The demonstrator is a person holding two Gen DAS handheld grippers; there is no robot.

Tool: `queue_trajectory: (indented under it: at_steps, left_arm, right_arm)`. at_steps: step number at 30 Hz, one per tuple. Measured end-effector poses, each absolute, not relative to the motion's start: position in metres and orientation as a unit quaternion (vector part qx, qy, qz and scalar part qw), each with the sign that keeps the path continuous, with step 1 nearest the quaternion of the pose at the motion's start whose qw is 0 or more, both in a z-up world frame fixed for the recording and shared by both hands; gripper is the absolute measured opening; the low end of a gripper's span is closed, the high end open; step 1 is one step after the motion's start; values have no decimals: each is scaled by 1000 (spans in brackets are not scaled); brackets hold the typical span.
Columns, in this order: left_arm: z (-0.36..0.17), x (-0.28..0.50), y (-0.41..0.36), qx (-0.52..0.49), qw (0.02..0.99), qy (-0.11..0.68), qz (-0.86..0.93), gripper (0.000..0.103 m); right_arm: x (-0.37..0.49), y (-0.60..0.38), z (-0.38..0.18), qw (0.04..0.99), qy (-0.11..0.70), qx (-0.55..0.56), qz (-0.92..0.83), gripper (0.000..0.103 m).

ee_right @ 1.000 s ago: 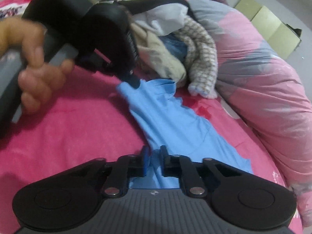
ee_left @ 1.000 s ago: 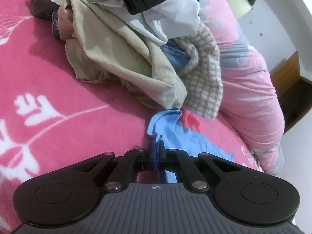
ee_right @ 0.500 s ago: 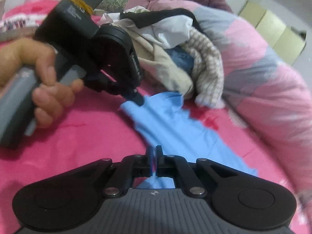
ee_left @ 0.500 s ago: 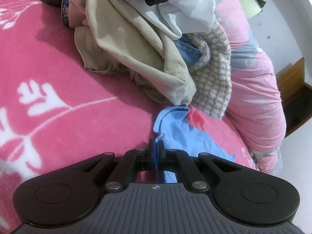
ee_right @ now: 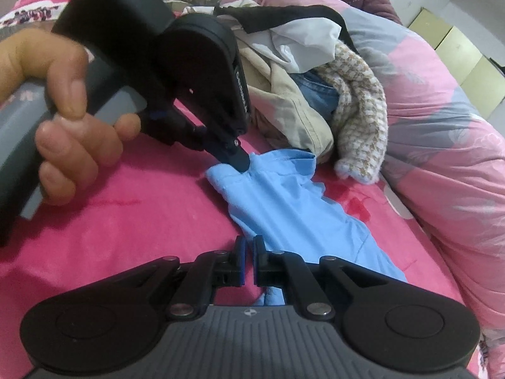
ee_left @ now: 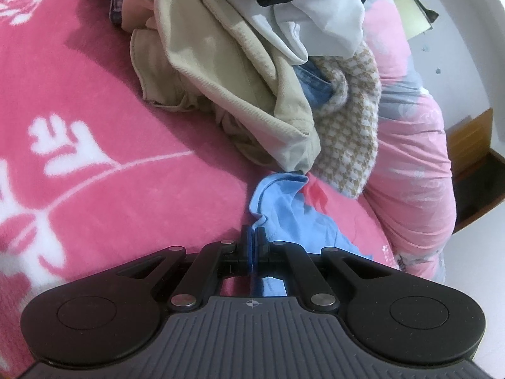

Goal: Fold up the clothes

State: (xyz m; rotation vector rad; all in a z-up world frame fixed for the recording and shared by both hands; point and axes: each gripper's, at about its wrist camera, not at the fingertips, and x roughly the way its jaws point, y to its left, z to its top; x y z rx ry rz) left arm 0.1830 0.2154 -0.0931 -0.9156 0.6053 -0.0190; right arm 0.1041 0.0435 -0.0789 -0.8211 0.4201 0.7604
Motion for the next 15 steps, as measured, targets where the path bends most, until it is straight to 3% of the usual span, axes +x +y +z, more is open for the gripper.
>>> queue_trajectory:
  at_steps: [2,5,15]
  left_arm:
    - [-93,183,215,-433,854,288,-9,0]
    - [-93,183,214,-432,855,289,-9,0]
    - [-93,184,213,-429,853,296,-4,0]
  right_arm:
    - [104,44,-77,827,197,-381,363,9]
    - [101,49,-74,828,185,-380,369,30]
    - [119,47,-66,840,210,-311,392,31]
